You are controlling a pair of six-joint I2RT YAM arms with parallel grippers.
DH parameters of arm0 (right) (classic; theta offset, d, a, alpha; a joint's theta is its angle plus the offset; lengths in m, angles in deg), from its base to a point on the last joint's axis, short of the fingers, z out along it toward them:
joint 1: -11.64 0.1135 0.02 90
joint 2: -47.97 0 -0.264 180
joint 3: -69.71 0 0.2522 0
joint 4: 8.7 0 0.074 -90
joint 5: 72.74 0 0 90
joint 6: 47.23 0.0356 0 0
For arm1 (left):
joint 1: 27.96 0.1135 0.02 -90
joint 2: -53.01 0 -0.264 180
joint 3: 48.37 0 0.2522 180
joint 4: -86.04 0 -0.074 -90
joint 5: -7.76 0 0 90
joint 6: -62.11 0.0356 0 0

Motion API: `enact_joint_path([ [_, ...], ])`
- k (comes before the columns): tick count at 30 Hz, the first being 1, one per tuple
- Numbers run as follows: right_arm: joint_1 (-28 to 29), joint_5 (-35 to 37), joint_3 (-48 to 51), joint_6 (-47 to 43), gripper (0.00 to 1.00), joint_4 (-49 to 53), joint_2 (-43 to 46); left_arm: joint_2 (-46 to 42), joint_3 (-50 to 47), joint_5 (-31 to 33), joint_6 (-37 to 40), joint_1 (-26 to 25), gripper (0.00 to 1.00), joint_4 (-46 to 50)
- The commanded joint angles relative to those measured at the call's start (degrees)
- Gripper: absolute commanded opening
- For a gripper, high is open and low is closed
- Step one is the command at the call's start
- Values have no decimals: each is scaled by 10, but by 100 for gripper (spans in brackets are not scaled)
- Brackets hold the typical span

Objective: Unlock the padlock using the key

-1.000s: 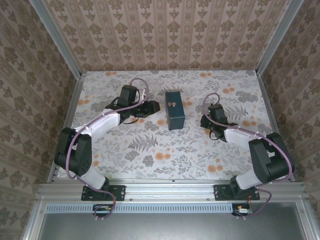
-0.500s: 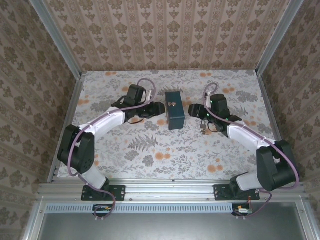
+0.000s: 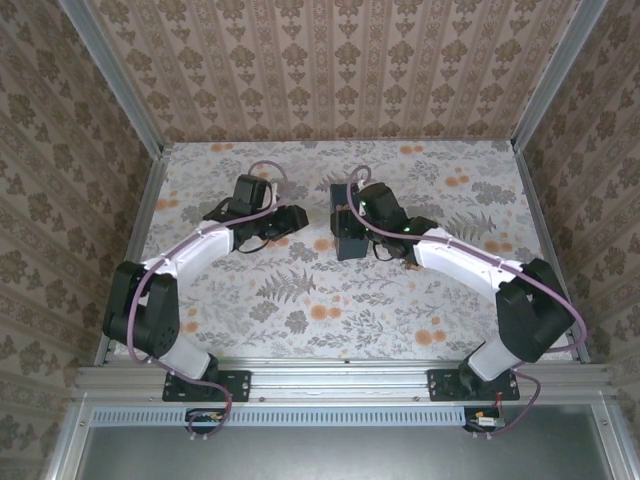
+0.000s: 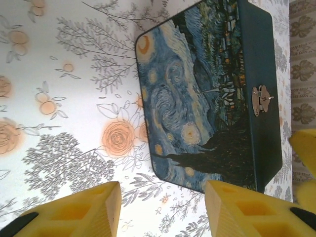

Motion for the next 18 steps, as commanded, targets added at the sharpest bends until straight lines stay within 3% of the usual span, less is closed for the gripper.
enact_joint_path([
  [1, 9, 77, -25, -20, 82, 49, -25, -30, -12, 9, -1, 6, 48, 12],
  [9, 30, 111, -54, -24, 81, 60, -73, -51, -34, 10, -2, 16, 48, 6],
  [18, 42, 144, -62, -48, 83, 49, -21, -63, -56, 2, -8, 29, 47, -12],
])
